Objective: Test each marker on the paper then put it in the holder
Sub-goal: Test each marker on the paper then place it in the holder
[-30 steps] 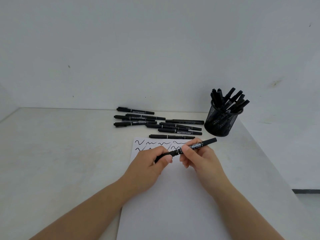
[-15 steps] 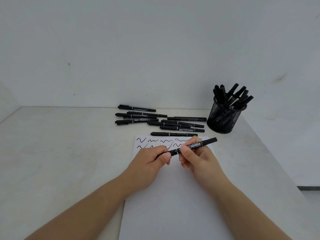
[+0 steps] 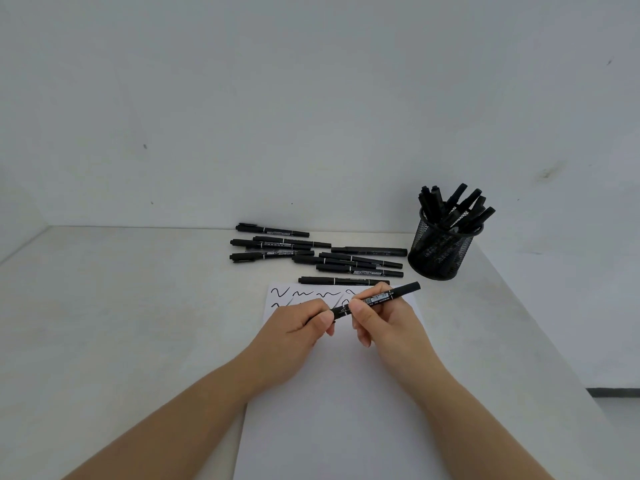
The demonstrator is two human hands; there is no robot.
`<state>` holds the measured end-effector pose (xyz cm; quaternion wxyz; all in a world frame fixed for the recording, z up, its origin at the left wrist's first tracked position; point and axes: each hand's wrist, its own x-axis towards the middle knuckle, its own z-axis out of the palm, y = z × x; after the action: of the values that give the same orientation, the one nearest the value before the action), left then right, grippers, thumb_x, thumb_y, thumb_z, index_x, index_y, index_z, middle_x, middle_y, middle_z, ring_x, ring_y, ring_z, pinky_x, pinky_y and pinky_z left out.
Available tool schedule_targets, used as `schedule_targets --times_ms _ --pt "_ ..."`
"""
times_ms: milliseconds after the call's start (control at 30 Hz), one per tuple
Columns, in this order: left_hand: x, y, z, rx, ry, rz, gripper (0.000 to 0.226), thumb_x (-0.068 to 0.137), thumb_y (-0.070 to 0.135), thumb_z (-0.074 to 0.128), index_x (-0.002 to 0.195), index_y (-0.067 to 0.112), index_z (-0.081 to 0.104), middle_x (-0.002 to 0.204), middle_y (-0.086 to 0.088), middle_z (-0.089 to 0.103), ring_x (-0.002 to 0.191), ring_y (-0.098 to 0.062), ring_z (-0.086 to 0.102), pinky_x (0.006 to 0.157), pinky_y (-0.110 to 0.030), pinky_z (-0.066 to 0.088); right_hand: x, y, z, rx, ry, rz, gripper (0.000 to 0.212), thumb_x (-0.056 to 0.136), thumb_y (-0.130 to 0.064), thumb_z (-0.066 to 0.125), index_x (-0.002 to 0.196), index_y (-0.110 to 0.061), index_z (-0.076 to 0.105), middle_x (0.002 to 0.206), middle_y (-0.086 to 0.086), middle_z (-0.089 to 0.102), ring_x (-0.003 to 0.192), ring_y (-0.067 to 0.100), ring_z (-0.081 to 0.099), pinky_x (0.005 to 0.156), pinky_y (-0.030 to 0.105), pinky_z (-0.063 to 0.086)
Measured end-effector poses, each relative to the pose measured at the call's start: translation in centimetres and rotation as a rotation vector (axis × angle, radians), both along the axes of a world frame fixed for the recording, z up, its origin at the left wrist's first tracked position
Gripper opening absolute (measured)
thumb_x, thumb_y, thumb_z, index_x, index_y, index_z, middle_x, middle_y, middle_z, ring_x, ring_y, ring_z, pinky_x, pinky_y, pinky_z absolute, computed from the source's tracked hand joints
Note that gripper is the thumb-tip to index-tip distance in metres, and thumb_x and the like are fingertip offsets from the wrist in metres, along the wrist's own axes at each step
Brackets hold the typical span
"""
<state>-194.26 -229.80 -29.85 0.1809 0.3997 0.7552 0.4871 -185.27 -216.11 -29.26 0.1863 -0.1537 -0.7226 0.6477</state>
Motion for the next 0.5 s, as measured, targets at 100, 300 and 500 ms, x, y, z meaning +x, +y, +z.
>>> schedule_targets --times_ms 100,300,500 --pt "0.0 0.1 0.0 -0.01 0.019 0.058 0.029 0.094 0.024 0.048 0.068 0.032 0.055 0.048 0.009 0.04 0.049 -0.01 0.035 0.047 -0.017 0.029 0.3 0.6 -0.2 0.181 -0.154 -0.118 0.029 0.086 -0.032 0.06 0.061 -0.017 0.057 0.043 -0.013 0.054 0.041 0.0 0.043 0.045 0.01 0.034" --pt "-0.5 0.0 0.8 -0.103 0.081 0.203 0.022 0.093 0.028 0.048 0.074 0.028 0.059 0.051 0.006 0.047 0.049 -0.008 0.044 0.049 -0.017 0.033 1.0 0.8 0.0 0.755 0.073 -0.275 0.021 0.083 -0.023 0.066 0.064 -0.018 0.057 0.058 -0.011 0.053 0.055 0.009 0.047 0.052 0.017 0.036" --pt "-0.1 0.3 2.8 -0.282 0.353 0.104 0.024 0.093 0.037 0.042 0.077 0.024 0.055 0.054 0.007 0.047 0.052 -0.007 0.042 0.052 -0.025 0.03 0.8 0.3 1.1 1.29 0.163 -0.202 0.023 0.064 -0.012 0.081 0.083 -0.019 0.069 0.078 -0.004 0.061 0.062 0.011 0.057 0.04 0.016 0.035"
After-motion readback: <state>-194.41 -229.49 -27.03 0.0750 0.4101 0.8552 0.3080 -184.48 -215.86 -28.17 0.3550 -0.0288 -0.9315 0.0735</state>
